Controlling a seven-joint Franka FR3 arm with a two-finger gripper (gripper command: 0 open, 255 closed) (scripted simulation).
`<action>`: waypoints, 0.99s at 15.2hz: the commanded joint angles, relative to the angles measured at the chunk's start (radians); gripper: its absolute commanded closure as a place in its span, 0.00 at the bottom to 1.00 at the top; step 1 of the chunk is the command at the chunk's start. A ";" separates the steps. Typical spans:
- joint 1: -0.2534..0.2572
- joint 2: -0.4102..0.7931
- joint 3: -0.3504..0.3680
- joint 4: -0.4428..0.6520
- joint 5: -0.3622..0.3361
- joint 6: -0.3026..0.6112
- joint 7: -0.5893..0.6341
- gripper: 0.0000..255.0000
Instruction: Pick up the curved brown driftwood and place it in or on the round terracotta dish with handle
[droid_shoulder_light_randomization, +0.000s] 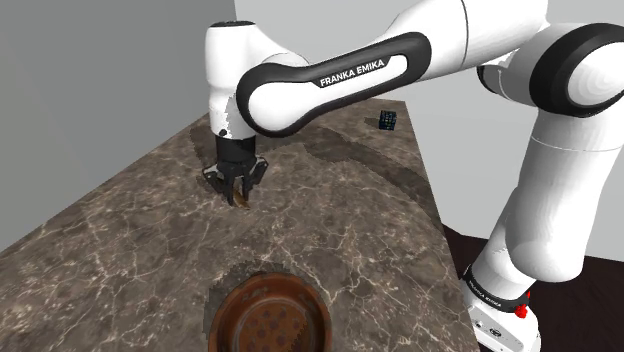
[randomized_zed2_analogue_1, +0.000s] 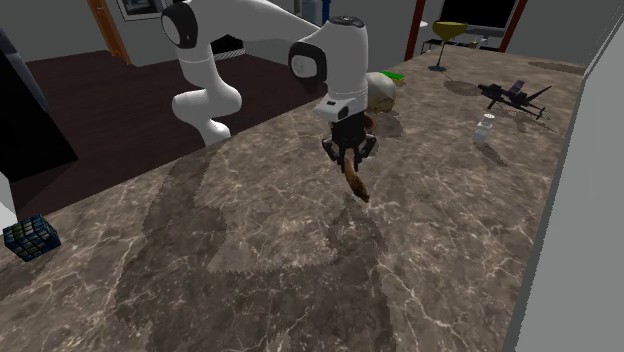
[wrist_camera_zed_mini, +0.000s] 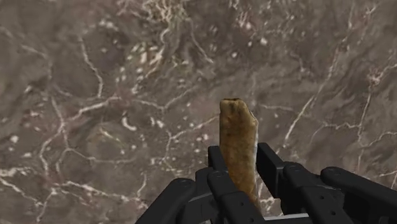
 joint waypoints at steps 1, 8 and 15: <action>-0.001 -0.006 0.001 0.022 0.004 -0.027 -0.004 1.00; 0.001 -0.012 0.003 0.108 0.009 -0.119 -0.006 1.00; 0.017 -0.087 0.026 0.071 0.039 -0.147 0.030 1.00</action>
